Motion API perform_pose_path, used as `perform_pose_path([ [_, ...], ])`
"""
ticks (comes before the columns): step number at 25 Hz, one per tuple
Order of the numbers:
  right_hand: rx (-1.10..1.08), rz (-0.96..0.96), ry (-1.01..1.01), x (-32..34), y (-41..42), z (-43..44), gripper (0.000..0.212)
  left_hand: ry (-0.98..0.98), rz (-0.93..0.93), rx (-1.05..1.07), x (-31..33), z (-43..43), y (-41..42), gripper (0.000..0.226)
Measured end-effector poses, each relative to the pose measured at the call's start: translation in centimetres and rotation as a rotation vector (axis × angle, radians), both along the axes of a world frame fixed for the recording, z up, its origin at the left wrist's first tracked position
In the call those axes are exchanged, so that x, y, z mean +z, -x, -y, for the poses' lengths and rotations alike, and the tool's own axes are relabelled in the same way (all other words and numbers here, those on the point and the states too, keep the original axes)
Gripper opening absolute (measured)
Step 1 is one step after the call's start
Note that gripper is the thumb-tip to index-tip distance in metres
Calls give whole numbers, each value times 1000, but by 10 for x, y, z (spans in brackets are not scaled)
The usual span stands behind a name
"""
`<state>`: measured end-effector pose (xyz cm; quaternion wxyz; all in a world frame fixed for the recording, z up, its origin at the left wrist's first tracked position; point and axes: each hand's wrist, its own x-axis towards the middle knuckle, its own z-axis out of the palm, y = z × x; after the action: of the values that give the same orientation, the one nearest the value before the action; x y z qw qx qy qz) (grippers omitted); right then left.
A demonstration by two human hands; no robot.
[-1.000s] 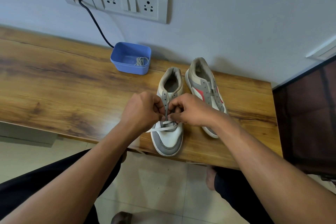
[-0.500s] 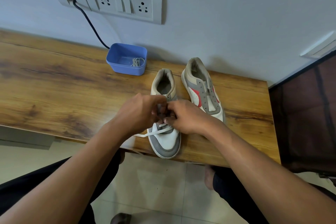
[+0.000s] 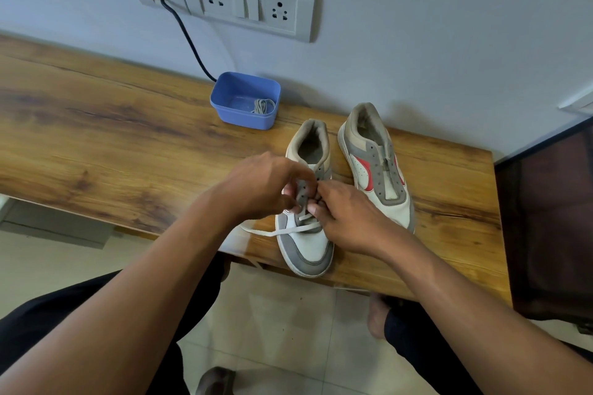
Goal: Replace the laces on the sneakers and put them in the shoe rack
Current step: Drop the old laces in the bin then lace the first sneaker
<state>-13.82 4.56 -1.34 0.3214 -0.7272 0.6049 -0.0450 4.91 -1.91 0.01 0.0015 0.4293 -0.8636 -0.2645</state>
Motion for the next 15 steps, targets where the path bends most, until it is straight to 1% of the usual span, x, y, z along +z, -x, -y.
perform_pose_path([
  [4,-18,46,1,-5,8,-2,12,-56,-3,-27,5,2,3,40],
  [7,-55,86,15,-7,12,-3,11,-32,21,-51,5,1,5,34],
  [9,-113,146,1,-8,16,-2,11,-12,56,-55,3,1,3,30],
  [11,-102,142,-20,-9,17,-1,13,-19,63,-46,1,1,-1,29],
  [13,-113,158,12,-9,13,-1,10,-31,64,-46,1,2,-1,29],
  [15,-140,170,93,-7,11,-1,4,-44,59,-58,2,4,0,32],
])
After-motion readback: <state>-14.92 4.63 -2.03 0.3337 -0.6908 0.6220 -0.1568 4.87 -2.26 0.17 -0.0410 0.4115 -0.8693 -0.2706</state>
